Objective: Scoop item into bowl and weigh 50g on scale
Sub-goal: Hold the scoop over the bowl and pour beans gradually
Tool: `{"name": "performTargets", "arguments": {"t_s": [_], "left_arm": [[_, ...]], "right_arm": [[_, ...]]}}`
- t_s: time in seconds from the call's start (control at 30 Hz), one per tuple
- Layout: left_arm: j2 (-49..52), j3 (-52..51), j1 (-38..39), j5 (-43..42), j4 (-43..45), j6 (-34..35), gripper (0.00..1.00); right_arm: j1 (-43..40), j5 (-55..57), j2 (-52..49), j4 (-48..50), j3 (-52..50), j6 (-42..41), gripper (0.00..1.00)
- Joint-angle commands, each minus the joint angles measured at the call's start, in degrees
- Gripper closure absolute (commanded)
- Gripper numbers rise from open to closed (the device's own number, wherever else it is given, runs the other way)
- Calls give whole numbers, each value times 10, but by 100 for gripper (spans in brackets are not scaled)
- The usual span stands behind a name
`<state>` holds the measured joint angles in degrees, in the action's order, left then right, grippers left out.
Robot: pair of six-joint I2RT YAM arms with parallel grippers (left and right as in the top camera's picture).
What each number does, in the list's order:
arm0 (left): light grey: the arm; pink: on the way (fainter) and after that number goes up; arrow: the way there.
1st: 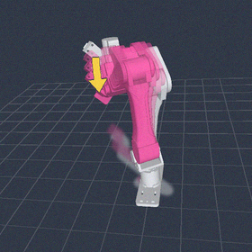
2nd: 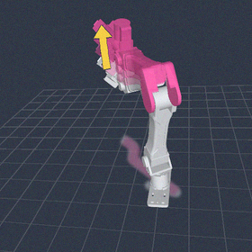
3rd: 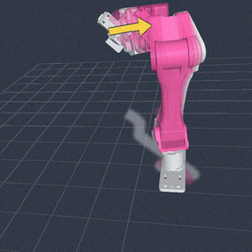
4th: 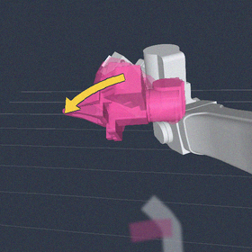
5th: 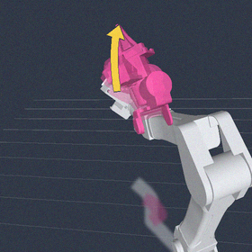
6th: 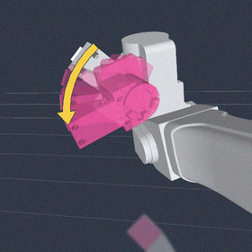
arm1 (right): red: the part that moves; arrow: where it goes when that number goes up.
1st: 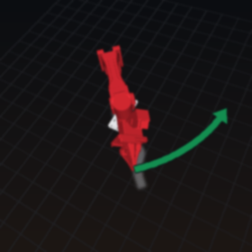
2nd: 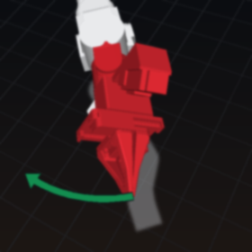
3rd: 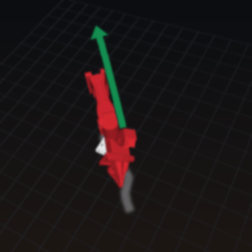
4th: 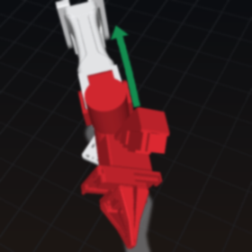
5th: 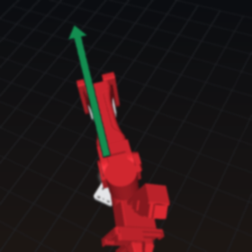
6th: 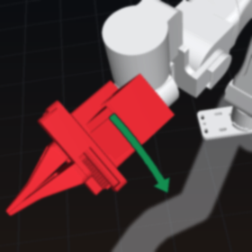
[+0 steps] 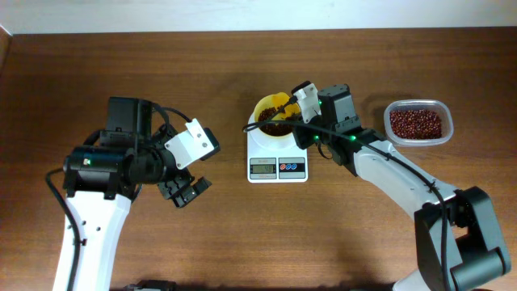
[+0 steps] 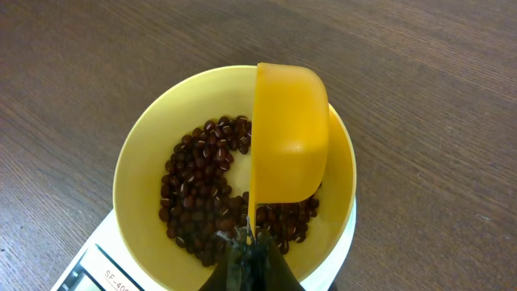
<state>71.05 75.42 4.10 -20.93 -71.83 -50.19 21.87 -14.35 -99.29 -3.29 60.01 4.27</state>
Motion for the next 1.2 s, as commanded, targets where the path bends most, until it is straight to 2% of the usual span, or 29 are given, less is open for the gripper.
{"name": "performTargets", "arguments": {"t_s": [0.0,0.13,0.3,0.47,0.6,0.73,1.17], "left_arm": [[2,-4,-3,0,0,-11,1],[2,-4,-3,0,0,-11,1],[2,-4,-3,0,0,-11,1],[3,-4,-3,0,0,-11,1],[2,-4,-3,0,-1,-11,1],[2,-4,-3,0,0,-11,1],[2,-4,-3,0,0,-11,1]], "right_arm": [[-1,-9,19,-1,11,-7,96],[-1,-52,28,-4,11,-7,96],[0,-52,59,-12,11,-7,96],[19,42,69,-72,11,-1,96],[28,13,94,-43,11,-1,96],[29,8,84,-73,11,-3,96],[28,-4,84,-75,11,-7,96]]}}
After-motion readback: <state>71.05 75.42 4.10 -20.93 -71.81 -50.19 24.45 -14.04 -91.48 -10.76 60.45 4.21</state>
